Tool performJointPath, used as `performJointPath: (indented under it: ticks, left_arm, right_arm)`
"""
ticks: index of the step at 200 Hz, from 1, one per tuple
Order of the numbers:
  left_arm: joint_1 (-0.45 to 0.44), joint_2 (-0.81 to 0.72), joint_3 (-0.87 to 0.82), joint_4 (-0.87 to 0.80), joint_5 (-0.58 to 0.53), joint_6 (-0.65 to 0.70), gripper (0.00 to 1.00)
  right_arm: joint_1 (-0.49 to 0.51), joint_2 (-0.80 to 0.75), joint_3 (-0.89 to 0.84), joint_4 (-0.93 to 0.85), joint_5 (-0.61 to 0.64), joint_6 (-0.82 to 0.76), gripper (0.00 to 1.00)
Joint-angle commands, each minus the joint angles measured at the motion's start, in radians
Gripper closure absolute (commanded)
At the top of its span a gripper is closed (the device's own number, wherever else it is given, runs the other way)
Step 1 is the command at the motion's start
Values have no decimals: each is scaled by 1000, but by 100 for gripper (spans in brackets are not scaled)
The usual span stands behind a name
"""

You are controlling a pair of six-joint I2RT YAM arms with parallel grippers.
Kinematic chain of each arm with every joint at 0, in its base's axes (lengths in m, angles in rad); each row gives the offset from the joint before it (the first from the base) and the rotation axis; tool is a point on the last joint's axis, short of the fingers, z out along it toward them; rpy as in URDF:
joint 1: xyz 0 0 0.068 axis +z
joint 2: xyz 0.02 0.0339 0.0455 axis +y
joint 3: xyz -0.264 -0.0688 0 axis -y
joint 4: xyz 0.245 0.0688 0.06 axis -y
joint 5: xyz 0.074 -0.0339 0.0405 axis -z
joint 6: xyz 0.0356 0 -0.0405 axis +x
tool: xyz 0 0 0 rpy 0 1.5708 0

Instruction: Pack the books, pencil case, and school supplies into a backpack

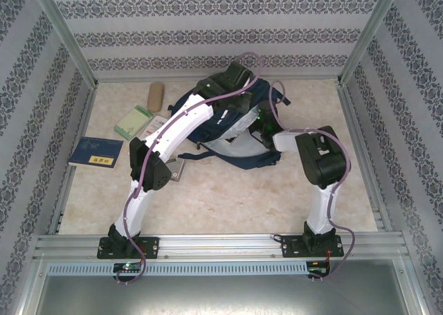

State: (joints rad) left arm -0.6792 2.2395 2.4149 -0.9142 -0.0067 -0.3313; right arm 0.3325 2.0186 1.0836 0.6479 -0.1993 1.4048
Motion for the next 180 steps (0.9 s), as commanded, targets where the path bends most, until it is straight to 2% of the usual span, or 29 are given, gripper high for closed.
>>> performJointPath:
  ticks: [1, 7, 22, 33, 45, 81, 140, 167, 180]
  left_arm:
    - [6, -69, 62, 68, 22, -31, 100]
    - [8, -69, 61, 66, 24, -34, 100]
    - [12, -67, 60, 65, 24, -32, 100]
    - [15, -64, 60, 65, 28, -32, 100]
    - [17, -60, 59, 66, 31, -33, 100]
    - [28, -43, 59, 64, 42, -38, 100]
    - [40, -26, 43, 49, 58, -36, 100]
    - [42, -21, 10, 34, 62, -39, 100]
    - [44, -27, -13, 31, 63, -46, 94]
  right_arm:
    - [4, 74, 84, 62, -20, 28, 87]
    - [5, 81, 90, 60, -33, 27, 75]
    - [7, 59, 58, 47, -27, 11, 54]
    - [4, 26, 27, 29, -16, -21, 45]
    - [-1, -12, 0, 4, -16, -50, 39]
    - [-23, -127, -71, -67, -31, -92, 33]
    - [-76, -347, -233, -215, -48, -182, 32]
    - [-85, -497, -279, -367, -37, -303, 32]
    - [-83, -571, -298, -439, -23, -363, 35]
